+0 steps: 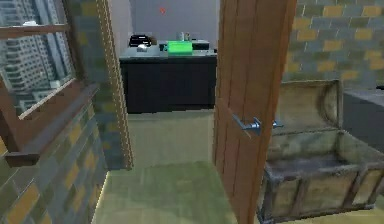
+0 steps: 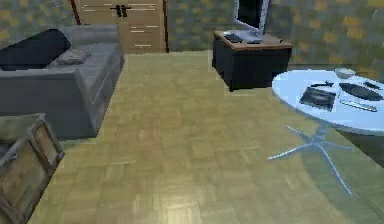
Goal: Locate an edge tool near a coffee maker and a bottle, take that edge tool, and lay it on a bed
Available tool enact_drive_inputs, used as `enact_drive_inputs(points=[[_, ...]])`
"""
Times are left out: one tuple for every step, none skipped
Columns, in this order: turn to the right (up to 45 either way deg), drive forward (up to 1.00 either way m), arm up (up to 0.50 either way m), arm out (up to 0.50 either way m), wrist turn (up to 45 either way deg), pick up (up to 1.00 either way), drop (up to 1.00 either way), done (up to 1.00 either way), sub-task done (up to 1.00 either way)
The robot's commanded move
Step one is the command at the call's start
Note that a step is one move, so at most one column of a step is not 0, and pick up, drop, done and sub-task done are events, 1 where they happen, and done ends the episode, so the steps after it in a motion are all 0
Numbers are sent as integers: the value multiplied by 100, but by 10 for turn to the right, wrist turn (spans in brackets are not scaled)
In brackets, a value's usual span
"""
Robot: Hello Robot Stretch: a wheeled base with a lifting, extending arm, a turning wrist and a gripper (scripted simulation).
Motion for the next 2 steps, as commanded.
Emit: enact_drive_inputs(points=[[0,100,0,0,0,0,0,0,0],[-90,0,0,0,0,0,0,0,0]])
